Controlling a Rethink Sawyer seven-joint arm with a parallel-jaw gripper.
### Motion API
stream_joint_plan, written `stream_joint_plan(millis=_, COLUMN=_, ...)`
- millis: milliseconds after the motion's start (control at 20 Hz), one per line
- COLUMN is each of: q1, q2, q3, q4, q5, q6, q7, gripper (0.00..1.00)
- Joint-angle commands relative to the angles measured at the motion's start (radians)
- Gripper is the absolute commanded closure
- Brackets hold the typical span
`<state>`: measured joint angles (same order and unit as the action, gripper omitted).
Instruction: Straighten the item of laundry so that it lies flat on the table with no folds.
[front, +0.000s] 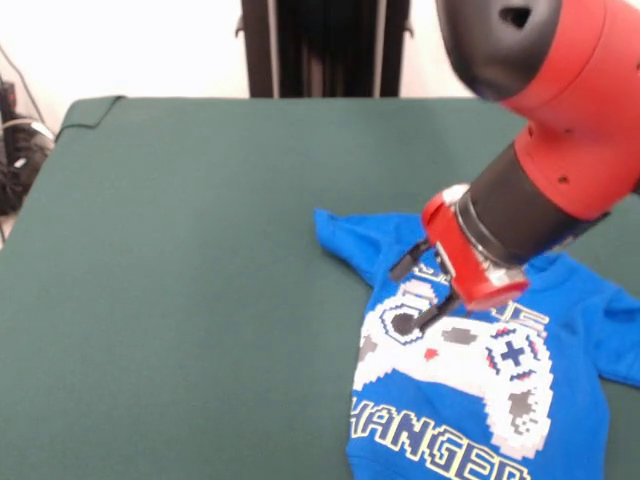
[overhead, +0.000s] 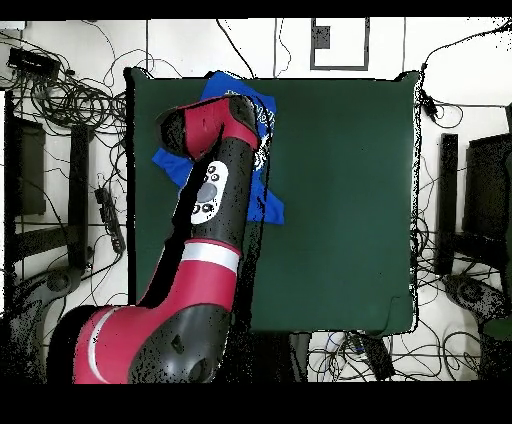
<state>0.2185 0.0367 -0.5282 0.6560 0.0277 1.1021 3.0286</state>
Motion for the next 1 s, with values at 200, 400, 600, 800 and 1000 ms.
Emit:
stream_joint_plan(millis=200, q1=0.036, q2=-0.063, q3=0.185, q4=0.212, q5=-0.045, q6=-0.07, q7=-0.227, gripper=0.0)
stream_joint_plan(millis=400, q1=0.033, q2=-0.063, q3=0.213, q4=0.226, q5=-0.052, q6=-0.086, q7=-0.209, gripper=0.0)
stream_joint_plan(millis=600, q1=0.024, q2=-0.065, q3=0.252, q4=0.258, q5=-0.045, q6=-0.112, q7=-0.207, gripper=0.0)
stream_joint_plan(millis=800, q1=0.019, q2=-0.061, q3=0.291, q4=0.287, q5=-0.037, q6=-0.129, q7=-0.19, gripper=0.0)
stream_joint_plan(millis=1000, q1=0.017, q2=-0.05, q3=0.309, q4=0.289, q5=-0.043, q6=-0.14, q7=-0.171, gripper=0.0)
